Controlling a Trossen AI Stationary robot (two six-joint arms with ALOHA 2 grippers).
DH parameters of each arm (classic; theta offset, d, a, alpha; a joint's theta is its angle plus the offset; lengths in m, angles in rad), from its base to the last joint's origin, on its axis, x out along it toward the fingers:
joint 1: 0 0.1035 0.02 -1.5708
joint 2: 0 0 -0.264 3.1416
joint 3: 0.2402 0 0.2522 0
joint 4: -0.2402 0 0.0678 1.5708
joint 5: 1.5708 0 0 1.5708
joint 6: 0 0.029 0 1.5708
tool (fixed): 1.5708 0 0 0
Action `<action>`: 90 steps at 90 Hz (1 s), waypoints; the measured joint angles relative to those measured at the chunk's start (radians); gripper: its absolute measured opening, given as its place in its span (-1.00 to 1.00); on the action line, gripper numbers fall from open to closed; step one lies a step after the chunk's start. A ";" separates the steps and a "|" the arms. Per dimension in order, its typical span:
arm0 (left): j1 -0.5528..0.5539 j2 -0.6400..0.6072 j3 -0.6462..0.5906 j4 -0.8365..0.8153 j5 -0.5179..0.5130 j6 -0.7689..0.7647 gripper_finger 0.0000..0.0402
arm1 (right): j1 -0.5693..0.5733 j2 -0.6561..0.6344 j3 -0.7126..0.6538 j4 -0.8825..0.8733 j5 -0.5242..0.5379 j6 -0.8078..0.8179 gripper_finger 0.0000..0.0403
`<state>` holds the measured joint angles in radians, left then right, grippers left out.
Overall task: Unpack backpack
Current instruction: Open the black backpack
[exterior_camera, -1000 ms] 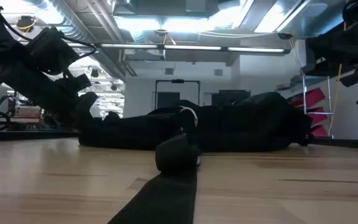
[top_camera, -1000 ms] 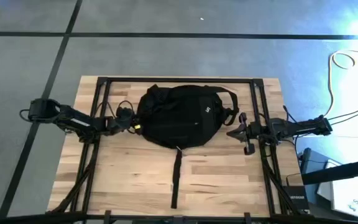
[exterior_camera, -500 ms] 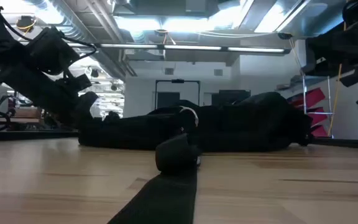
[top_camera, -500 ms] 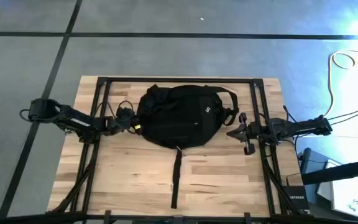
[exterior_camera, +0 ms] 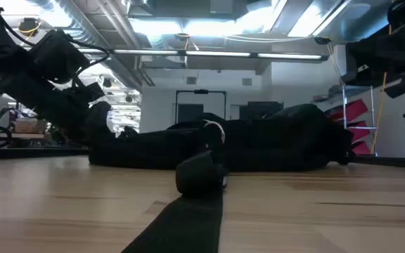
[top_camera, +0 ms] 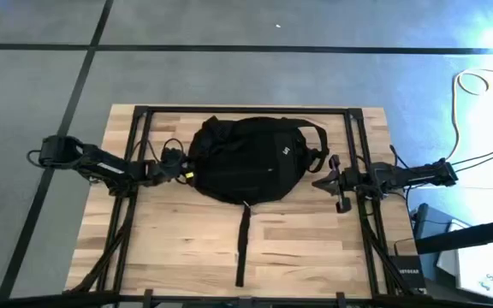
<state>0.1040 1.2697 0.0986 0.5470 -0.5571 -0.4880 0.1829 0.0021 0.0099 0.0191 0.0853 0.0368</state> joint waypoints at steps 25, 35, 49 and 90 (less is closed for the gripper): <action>0.000 -0.086 -0.002 0.065 0.102 0.141 0.26 | 0.000 0.000 0.000 0.000 0.000 0.000 -1.00; 0.003 -0.176 -0.002 0.056 0.180 0.229 0.28 | 0.000 0.000 0.000 0.000 0.000 0.000 -1.00; 0.003 -0.323 -0.023 0.009 0.273 0.314 0.29 | 0.000 0.000 0.000 0.000 0.000 0.000 -1.00; 0.000 -0.758 -0.050 -0.296 0.452 0.389 0.29 | 0.000 0.000 0.000 0.000 0.000 0.000 -1.00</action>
<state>0.1040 0.5122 0.0483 0.2514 -0.1056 -0.0995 0.1829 0.0024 0.0098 0.0189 0.0849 0.0368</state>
